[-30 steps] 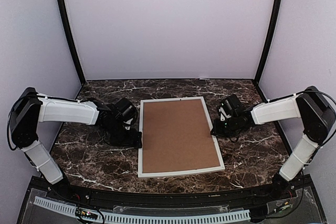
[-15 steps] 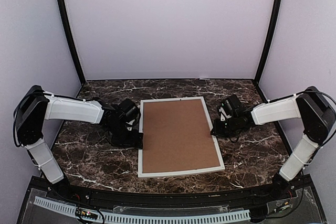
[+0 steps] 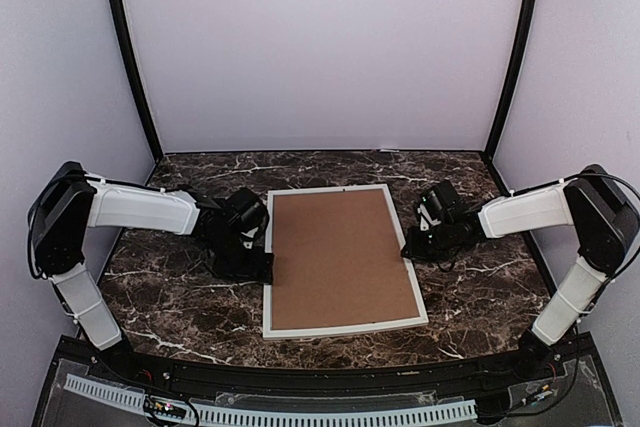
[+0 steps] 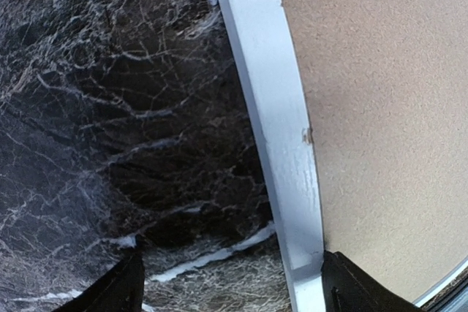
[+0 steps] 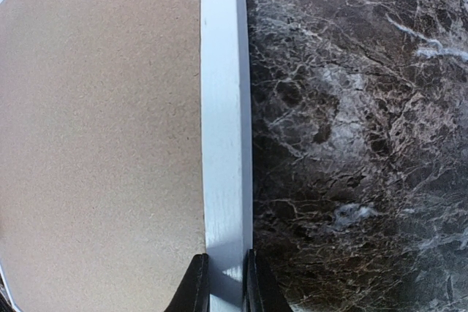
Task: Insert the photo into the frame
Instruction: Press the fastener.
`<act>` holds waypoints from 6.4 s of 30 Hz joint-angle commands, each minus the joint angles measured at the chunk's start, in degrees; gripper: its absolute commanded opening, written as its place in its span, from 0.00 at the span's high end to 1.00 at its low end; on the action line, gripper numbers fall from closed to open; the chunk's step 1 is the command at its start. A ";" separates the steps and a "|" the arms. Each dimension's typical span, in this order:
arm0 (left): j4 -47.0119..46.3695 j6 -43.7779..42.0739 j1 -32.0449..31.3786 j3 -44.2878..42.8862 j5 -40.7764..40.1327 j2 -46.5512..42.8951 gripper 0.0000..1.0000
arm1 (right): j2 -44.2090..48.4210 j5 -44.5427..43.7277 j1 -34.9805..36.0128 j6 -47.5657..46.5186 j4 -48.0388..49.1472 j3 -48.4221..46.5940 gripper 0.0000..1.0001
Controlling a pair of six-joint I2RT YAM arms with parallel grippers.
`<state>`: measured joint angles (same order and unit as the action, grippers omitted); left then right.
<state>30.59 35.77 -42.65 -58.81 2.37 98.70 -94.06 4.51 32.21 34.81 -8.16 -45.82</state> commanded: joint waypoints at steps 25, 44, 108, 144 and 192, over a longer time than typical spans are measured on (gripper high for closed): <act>-6.59 -3.17 -0.90 -1.52 8.52 6.58 0.13 | -1.70 2.78 0.88 2.04 -1.93 1.37 0.95; 1.83 -5.39 -0.78 -2.54 -1.25 -0.78 0.13 | -1.28 2.61 1.38 2.42 -2.49 1.68 0.95; -2.62 -3.28 -0.77 1.55 2.12 6.10 0.15 | -2.61 2.94 2.06 2.28 -1.79 2.29 0.97; 4.67 -17.39 13.55 -20.67 -1.74 12.07 0.13 | -1.65 2.52 4.64 6.96 0.43 2.93 0.98; -0.41 -14.41 15.07 -9.76 2.78 8.53 0.15 | -2.72 2.87 4.70 6.26 1.00 3.54 0.99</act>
<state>30.76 20.49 -27.86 -70.41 3.53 107.22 -94.52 4.95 36.27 39.94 -4.05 -44.56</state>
